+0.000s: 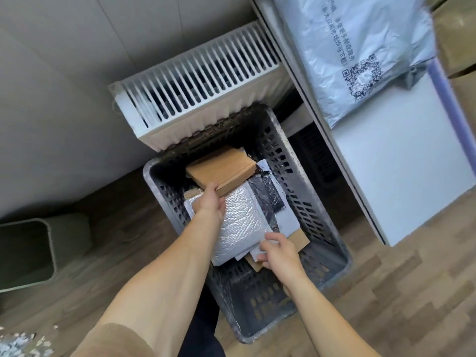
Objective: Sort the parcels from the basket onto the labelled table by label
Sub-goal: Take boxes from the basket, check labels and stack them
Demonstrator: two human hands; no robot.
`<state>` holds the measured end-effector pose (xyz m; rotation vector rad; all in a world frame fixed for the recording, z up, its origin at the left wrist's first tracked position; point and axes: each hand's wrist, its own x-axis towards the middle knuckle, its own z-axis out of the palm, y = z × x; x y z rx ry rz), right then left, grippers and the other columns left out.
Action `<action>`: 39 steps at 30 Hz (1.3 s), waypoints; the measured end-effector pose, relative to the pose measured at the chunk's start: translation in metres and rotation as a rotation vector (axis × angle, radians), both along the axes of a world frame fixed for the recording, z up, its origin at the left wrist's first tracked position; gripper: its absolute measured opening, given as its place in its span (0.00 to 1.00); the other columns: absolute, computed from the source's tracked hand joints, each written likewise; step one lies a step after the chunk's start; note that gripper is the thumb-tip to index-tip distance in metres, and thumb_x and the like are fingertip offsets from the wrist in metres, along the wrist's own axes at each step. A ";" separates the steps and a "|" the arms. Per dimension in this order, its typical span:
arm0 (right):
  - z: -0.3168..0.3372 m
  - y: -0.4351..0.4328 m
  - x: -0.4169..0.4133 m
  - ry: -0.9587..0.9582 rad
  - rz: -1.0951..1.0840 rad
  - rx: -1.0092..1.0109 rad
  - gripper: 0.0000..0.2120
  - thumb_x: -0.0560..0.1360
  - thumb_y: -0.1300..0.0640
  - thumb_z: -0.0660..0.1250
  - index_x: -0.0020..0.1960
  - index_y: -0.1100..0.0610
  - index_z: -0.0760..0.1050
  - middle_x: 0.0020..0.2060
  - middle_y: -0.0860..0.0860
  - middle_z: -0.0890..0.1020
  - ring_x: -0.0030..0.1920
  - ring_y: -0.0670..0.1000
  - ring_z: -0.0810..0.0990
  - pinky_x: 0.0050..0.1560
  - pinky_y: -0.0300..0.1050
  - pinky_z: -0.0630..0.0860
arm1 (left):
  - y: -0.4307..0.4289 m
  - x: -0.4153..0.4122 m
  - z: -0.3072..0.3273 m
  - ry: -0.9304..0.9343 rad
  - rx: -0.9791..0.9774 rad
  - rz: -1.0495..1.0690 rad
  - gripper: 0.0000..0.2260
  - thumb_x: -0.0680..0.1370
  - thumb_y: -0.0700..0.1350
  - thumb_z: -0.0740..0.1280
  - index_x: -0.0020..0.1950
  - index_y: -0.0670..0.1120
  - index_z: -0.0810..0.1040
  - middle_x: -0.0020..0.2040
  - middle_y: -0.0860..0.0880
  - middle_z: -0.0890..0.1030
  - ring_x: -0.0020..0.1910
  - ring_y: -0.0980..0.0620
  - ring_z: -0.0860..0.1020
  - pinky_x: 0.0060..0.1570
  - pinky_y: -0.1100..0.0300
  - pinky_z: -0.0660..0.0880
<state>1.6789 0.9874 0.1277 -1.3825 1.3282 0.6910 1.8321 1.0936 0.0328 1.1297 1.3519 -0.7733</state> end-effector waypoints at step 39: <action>0.553 -0.177 -0.077 -1.445 0.669 -0.526 0.18 0.72 0.44 0.75 0.58 0.48 0.76 0.42 0.48 0.83 0.42 0.48 0.83 0.43 0.51 0.83 | -0.112 -0.175 0.632 -1.557 0.068 -0.451 0.30 0.72 0.69 0.69 0.64 0.49 0.77 0.62 0.52 0.83 0.63 0.55 0.79 0.61 0.51 0.74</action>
